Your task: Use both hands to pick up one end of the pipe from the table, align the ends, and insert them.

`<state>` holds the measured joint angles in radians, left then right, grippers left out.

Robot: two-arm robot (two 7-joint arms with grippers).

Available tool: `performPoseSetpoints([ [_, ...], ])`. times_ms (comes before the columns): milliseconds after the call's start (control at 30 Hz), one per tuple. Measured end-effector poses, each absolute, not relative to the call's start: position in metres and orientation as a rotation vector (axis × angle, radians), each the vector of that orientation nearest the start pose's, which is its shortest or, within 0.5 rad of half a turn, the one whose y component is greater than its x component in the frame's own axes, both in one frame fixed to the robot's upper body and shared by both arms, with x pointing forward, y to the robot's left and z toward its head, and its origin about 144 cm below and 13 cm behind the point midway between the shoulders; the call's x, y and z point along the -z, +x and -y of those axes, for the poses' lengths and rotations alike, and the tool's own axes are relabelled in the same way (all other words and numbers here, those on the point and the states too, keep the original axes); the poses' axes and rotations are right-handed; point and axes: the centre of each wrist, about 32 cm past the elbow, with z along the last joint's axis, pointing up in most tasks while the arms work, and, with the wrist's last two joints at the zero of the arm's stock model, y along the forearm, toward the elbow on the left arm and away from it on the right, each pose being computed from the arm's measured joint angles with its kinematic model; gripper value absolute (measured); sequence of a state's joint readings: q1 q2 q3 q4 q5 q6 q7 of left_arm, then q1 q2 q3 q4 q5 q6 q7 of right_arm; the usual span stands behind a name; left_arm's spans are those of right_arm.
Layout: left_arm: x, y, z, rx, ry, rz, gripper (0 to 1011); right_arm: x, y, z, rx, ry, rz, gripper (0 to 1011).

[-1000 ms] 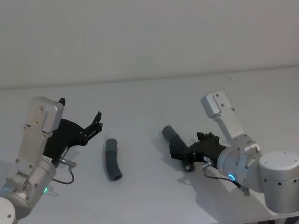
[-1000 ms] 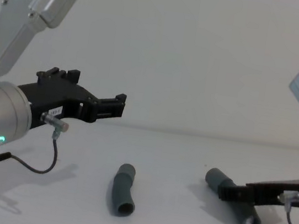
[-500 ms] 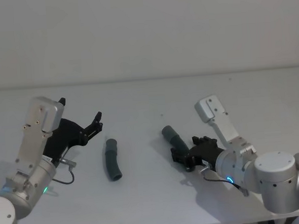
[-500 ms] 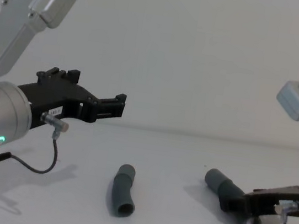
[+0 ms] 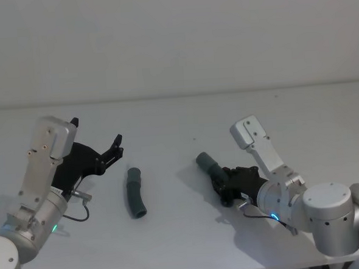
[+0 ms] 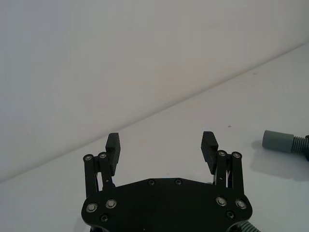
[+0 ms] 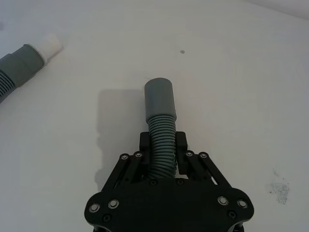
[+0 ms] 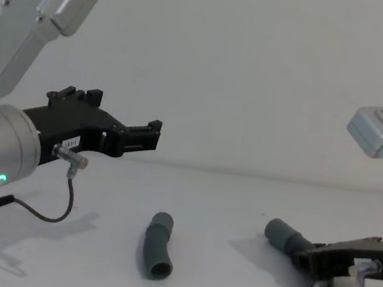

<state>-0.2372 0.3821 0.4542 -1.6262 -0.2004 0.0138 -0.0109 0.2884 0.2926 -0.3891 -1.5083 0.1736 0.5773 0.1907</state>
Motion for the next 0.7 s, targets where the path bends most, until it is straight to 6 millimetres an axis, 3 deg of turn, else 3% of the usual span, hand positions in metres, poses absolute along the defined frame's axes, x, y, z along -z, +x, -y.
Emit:
performPoseSetpoints([
  [167,-1.204,0.492,-0.198,-1.124,0.061,0.268,1001,-1.194,0.518,0.202,1.072,-0.508,-0.173,241],
  [700,-1.204,0.492,-0.198,-1.124,0.061,0.268,1001,-1.194,0.519,0.213,1.067,-0.435,-0.130,234],
])
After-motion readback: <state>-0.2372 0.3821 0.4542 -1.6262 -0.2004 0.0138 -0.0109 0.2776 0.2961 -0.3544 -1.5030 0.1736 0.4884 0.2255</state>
